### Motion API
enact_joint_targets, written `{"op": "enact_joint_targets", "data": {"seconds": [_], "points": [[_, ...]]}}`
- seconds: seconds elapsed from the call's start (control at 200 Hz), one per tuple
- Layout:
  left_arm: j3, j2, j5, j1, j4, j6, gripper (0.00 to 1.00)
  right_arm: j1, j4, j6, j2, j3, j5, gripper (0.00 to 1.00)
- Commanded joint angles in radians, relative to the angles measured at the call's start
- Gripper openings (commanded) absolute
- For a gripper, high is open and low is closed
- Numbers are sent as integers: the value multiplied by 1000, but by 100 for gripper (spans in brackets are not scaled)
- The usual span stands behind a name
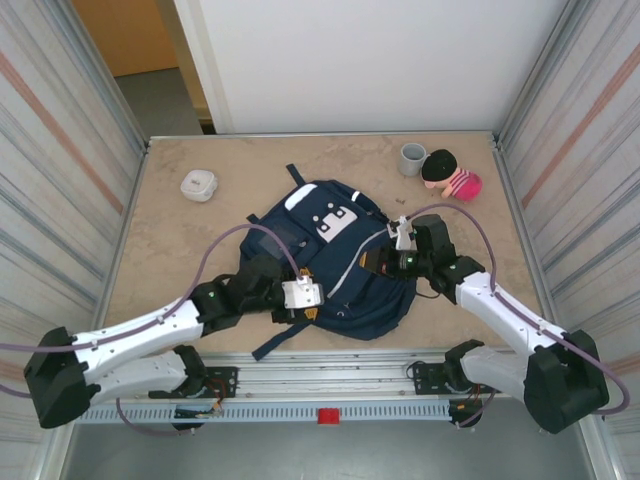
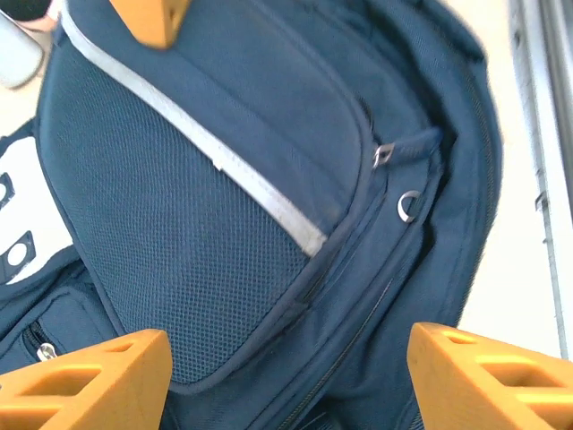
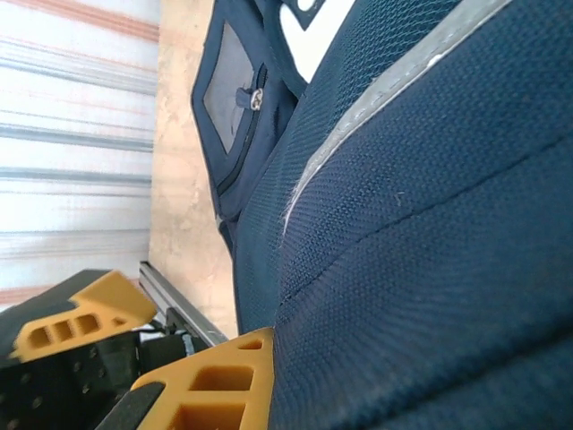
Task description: Pack books, pencil case, and school supplies into a backpack
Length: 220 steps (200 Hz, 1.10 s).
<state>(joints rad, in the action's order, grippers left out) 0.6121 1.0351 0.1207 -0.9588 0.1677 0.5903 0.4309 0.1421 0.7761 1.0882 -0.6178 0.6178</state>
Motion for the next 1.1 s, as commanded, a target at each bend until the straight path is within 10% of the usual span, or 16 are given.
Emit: {"op": "enact_joint_targets", "data": {"seconds": [0.0, 0.311, 0.707, 1.097], "points": [[24, 50, 5, 23, -57, 112, 69, -4, 17, -59, 7, -52, 89, 5], [51, 230, 101, 35, -194, 119, 63, -7, 24, -58, 37, -79, 96, 6], [-5, 239, 169, 78, -264, 7, 5, -3, 31, -99, 122, -135, 103, 5], [-134, 87, 152, 77, -275, -362, 0, 43, -24, -157, 234, -221, 130, 5]]}}
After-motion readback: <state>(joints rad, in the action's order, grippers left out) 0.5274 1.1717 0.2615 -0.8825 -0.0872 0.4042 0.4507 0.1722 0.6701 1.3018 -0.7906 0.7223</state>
